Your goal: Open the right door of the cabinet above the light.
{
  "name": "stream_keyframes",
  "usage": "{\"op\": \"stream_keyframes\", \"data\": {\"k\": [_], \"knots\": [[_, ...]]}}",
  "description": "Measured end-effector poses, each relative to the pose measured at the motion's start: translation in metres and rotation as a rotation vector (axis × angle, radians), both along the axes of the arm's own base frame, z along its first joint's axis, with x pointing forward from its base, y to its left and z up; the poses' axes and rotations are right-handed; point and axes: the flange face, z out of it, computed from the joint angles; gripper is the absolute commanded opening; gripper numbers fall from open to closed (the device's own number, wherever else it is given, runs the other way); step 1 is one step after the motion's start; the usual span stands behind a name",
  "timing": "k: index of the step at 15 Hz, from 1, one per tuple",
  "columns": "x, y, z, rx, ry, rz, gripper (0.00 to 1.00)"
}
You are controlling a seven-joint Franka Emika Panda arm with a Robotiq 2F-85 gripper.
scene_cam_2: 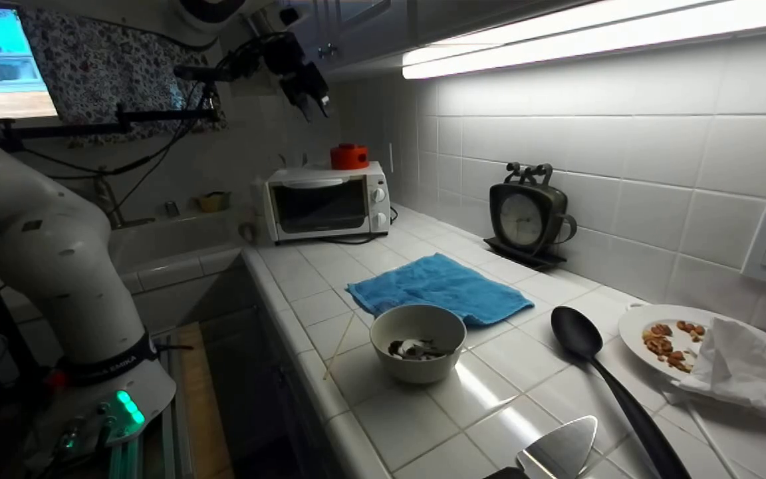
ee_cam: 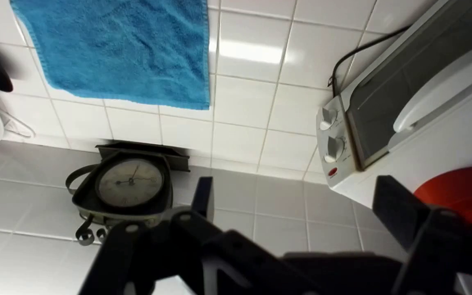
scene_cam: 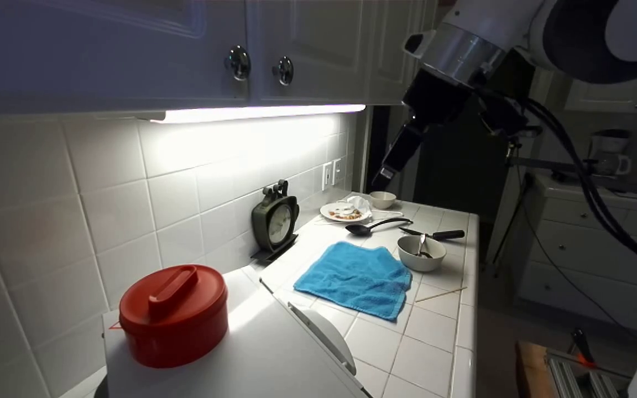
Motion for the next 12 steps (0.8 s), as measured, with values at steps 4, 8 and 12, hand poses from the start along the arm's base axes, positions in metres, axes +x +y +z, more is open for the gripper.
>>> {"op": "stream_keyframes", "data": {"k": [4, 8, 12], "knots": [[0.028, 0.044, 0.050, -0.019, -0.117, -0.064, 1.00], [0.033, 0.096, 0.085, 0.027, -0.188, -0.025, 1.00], [0.036, 0.122, 0.109, 0.026, -0.256, 0.025, 1.00]]}}
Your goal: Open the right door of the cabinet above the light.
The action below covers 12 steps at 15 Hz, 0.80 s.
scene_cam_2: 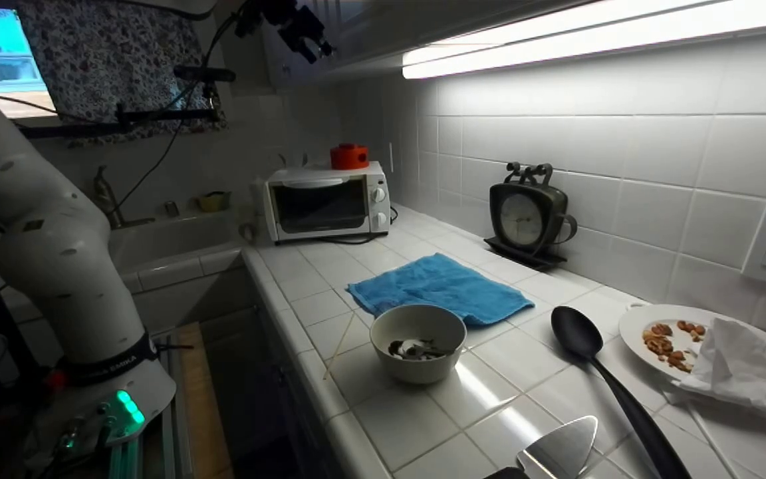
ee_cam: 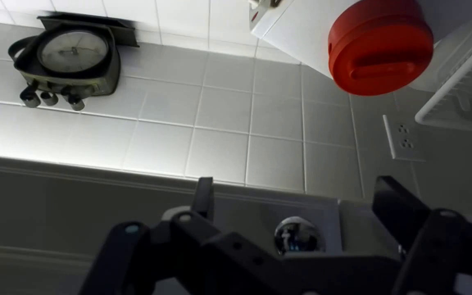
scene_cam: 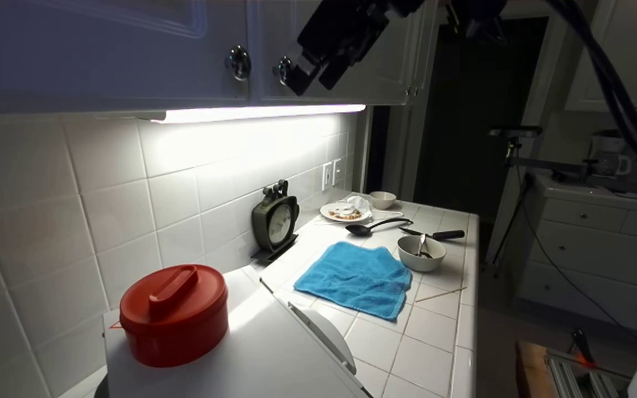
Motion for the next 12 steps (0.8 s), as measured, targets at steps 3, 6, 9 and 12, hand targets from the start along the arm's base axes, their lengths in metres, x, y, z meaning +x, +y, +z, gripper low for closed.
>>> {"op": "stream_keyframes", "data": {"k": [3, 6, 9, 12], "knots": [[0.010, 0.005, 0.013, -0.025, -0.078, 0.013, 1.00], [0.023, 0.005, 0.014, -0.041, -0.111, 0.008, 0.88], [0.028, 0.003, 0.013, -0.050, -0.114, -0.009, 0.80], [0.026, 0.007, 0.014, -0.052, -0.111, -0.007, 0.82]]}}
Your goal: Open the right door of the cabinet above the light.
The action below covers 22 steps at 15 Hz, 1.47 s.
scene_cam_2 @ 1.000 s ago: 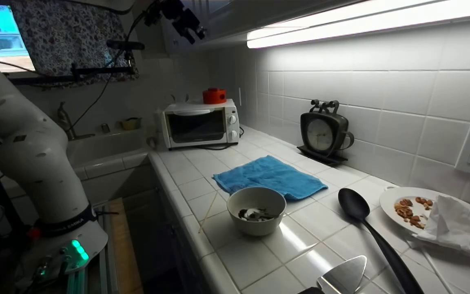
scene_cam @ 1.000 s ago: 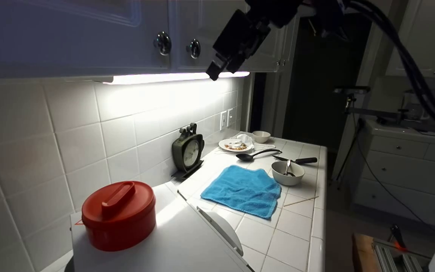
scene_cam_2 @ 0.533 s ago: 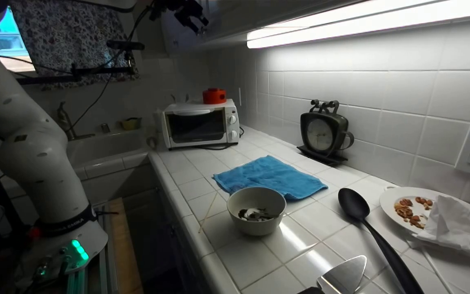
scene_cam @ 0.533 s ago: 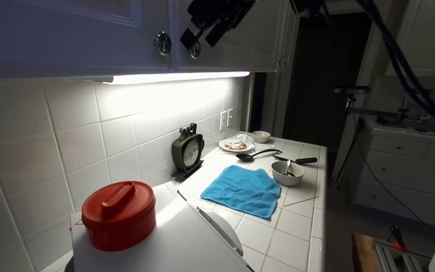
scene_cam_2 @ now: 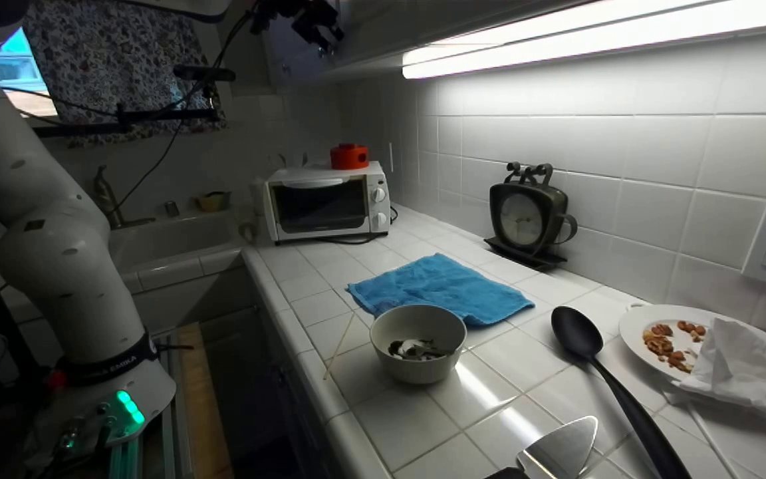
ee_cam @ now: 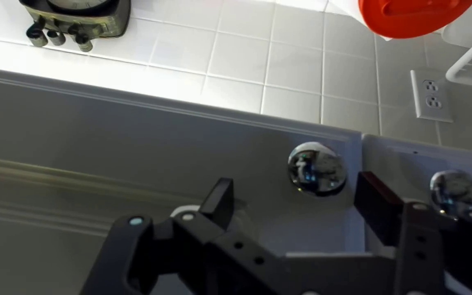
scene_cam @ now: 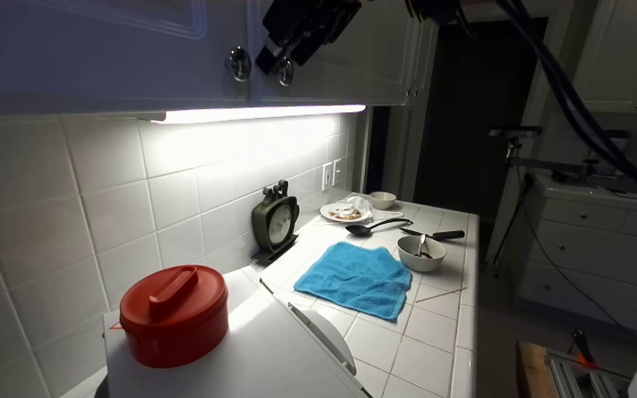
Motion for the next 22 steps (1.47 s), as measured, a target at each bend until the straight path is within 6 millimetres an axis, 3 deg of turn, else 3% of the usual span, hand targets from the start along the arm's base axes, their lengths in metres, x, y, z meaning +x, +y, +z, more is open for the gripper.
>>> {"op": "stream_keyframes", "data": {"k": [3, 5, 9, 14, 16, 17, 19, 22], "knots": [[0.000, 0.004, -0.001, -0.006, 0.023, -0.021, 0.87], [0.000, 0.007, -0.005, -0.019, 0.049, -0.053, 0.84], [0.005, 0.013, -0.017, -0.027, 0.090, -0.105, 0.68], [0.006, 0.022, -0.016, -0.023, 0.077, -0.123, 0.80], [0.004, 0.026, -0.012, -0.027, 0.064, -0.117, 0.79], [0.003, 0.028, -0.010, -0.030, 0.056, -0.114, 0.72], [0.001, 0.030, -0.006, -0.034, 0.043, -0.113, 0.47], [0.000, 0.030, -0.004, -0.038, 0.043, -0.125, 0.25]]}}
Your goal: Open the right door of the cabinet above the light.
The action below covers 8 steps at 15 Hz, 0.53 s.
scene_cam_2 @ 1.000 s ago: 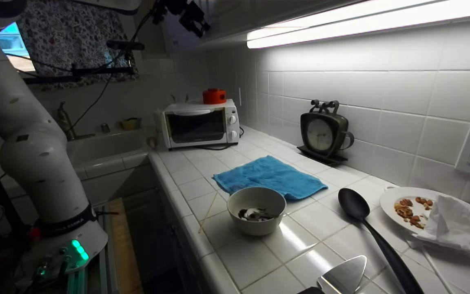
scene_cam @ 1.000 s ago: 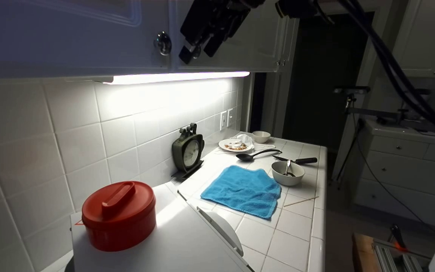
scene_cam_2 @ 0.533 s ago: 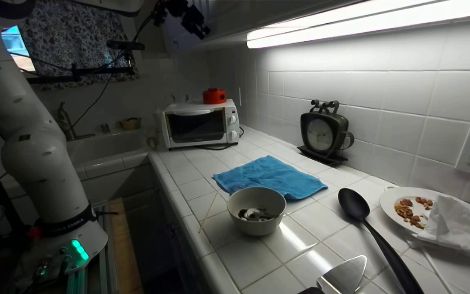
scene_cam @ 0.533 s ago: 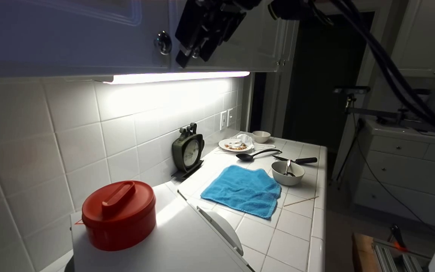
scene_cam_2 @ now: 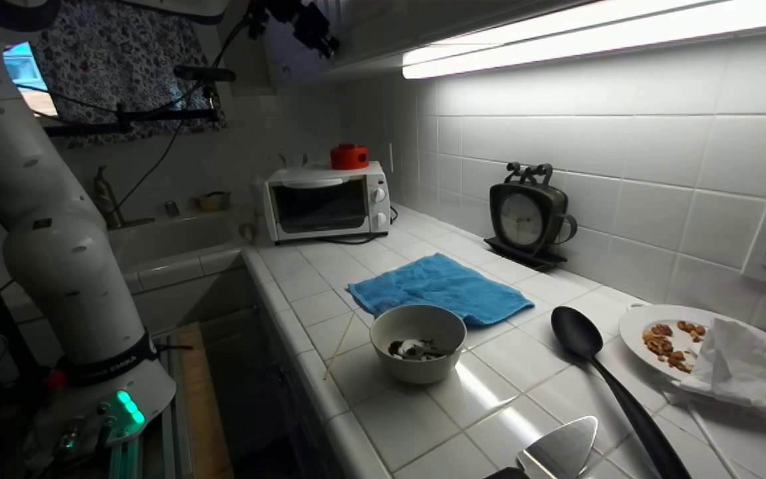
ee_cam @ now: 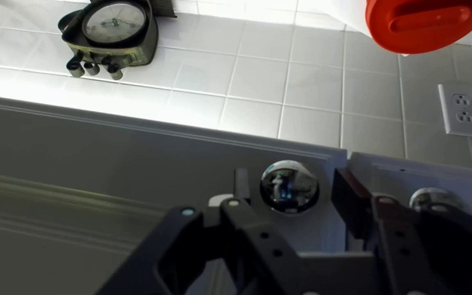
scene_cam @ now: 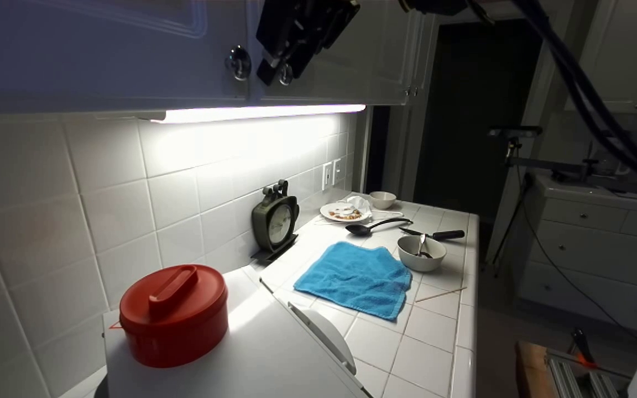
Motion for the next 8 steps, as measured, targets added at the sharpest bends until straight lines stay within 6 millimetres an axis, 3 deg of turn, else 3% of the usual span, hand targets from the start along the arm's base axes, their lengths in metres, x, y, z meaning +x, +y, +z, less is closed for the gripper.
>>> {"op": "stream_keyframes", "data": {"k": [1, 4, 8], "knots": [[-0.0009, 0.0013, 0.0004, 0.000, 0.001, 0.001, 0.18], [-0.0023, 0.0007, 0.0013, -0.012, 0.005, -0.008, 0.10], [-0.0032, 0.0010, 0.0020, -0.019, 0.009, -0.008, 0.10]]}}
